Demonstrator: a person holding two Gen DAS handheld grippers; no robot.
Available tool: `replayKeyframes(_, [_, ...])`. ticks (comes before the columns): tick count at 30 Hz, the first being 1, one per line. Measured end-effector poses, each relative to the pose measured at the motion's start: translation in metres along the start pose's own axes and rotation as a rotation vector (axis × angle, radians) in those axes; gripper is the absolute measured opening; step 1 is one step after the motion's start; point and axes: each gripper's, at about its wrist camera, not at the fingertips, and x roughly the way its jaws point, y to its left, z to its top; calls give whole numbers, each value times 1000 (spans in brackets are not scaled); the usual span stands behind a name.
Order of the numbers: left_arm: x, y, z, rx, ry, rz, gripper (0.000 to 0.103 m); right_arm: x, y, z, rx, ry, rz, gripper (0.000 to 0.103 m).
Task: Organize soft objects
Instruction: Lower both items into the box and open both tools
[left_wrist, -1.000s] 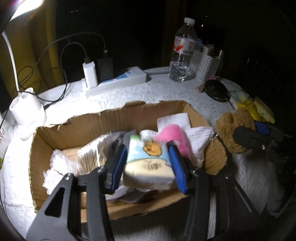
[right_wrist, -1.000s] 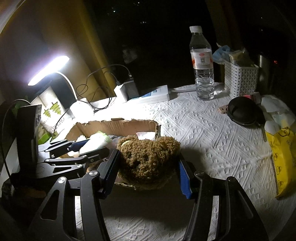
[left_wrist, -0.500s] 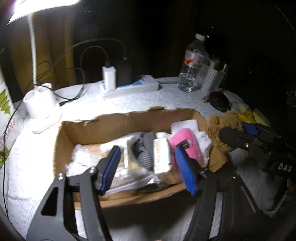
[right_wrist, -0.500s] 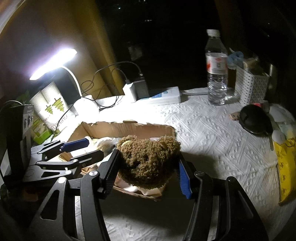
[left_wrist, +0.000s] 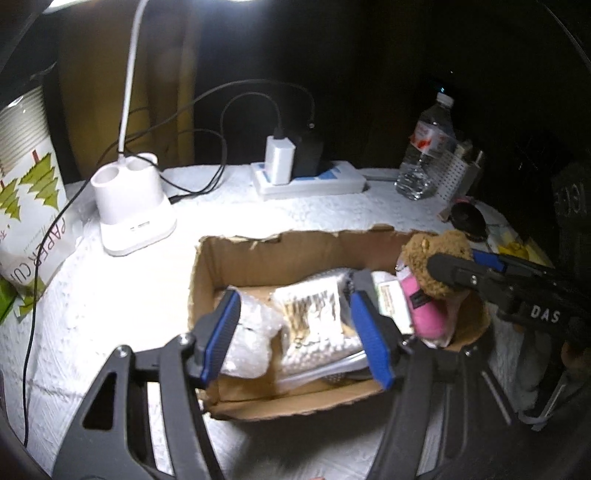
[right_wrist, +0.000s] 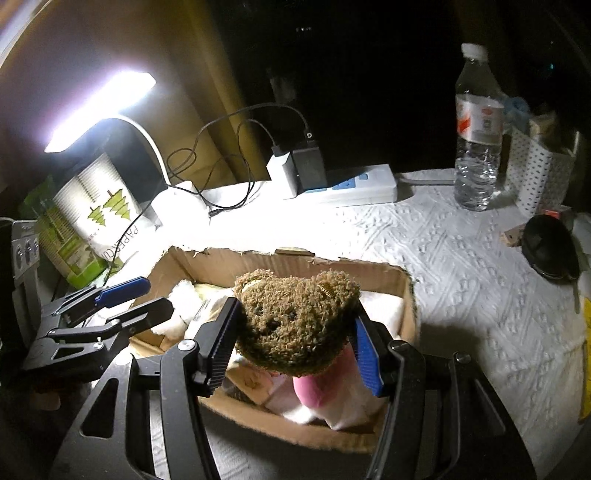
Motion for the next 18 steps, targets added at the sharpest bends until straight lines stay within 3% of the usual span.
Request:
replayKeyframes(12, [6, 8, 1, -22, 6, -14, 64, 28, 1, 12, 22, 25, 8, 61])
replayKeyframes(18, [7, 9, 1, -29, 5, -9, 64, 29, 3, 10, 13, 30, -5, 70])
